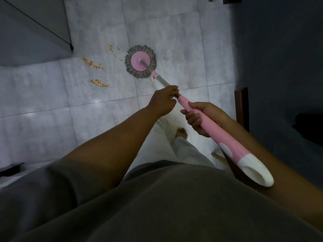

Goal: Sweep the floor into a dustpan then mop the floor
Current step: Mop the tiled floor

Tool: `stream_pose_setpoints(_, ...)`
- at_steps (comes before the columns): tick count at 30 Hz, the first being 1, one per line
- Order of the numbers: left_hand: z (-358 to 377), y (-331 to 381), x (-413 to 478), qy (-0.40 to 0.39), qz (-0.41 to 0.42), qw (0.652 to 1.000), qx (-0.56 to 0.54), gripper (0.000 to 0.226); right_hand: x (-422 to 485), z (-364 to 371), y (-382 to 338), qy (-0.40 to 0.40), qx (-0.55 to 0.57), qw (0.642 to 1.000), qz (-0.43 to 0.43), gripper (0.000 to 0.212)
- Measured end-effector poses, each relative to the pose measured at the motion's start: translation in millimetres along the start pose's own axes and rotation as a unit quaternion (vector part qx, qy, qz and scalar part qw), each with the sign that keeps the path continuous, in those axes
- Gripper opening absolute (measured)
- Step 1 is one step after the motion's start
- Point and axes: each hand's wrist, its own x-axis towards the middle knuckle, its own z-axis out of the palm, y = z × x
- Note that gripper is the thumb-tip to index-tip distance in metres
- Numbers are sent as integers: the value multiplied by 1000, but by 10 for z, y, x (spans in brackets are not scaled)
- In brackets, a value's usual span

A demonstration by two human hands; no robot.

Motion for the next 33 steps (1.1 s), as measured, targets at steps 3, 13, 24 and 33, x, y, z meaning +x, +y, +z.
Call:
stream_pose_setpoints(3,50,43,123,139,-79,987,-26,32,22,44,-37,1,16,1000,-1,37)
stream_pose_setpoints(13,-56,84,558,-2,-341,691,-637,53,24,113,-114,18,27,999,-4,46)
stream_pose_setpoints(24,302,-31,655,27,-306,516,-800,38,188,-5,-32,0,11,1000,4,44)
stream_pose_setpoints(33,465,-19,761,35,-260,464,-846,44,191,-35,-181,40,-15,999,-5,44)
